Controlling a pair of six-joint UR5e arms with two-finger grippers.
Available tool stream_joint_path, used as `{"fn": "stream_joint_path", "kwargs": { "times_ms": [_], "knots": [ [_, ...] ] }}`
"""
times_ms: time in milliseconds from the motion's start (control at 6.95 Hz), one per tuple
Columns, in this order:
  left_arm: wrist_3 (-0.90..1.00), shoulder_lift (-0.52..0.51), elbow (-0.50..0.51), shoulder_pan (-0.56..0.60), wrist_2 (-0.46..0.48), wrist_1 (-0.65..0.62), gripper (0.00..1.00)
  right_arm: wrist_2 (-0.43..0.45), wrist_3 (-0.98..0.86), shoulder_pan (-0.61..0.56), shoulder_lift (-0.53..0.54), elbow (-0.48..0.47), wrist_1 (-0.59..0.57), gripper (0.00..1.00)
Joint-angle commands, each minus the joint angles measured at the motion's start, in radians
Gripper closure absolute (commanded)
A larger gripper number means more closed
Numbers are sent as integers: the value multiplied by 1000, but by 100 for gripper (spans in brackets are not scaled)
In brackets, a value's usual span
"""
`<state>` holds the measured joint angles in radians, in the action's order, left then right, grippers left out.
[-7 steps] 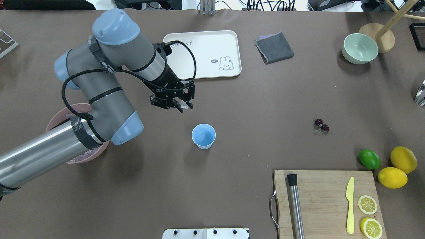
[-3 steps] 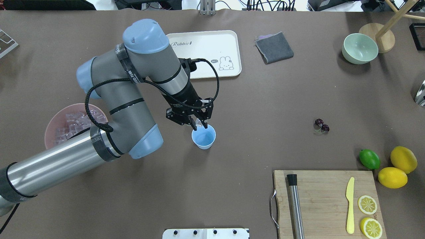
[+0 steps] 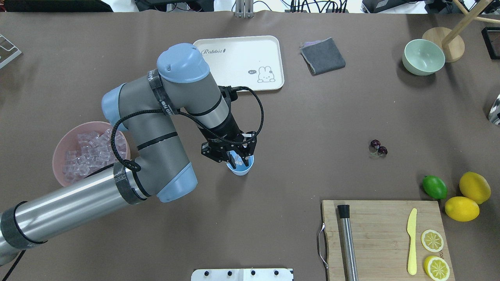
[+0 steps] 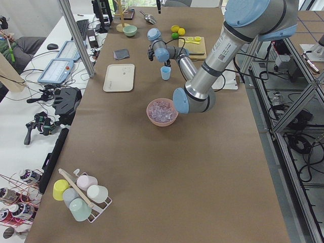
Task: Put ice and cherries in cup
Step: 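Open the left gripper to drop the ice cube into the cup, then move the left gripper back over the pink bowl of ice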
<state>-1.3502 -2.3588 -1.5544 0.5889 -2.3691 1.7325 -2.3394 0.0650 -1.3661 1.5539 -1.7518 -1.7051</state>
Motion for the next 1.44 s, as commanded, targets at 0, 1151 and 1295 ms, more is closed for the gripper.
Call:
{"fn": "stream_joint_path", "kwargs": {
  "times_ms": [0, 1151, 1295],
  "knots": [
    [0, 3, 0, -1, 2, 2, 51, 0, 3, 1, 0, 2, 1, 0],
    [182, 162, -128, 204, 5, -118, 5, -1, 3, 12, 3, 5, -1, 0],
    [324, 164, -165, 288, 5, -246, 4, -3, 4, 13, 5, 3, -1, 0]
  ]
}}
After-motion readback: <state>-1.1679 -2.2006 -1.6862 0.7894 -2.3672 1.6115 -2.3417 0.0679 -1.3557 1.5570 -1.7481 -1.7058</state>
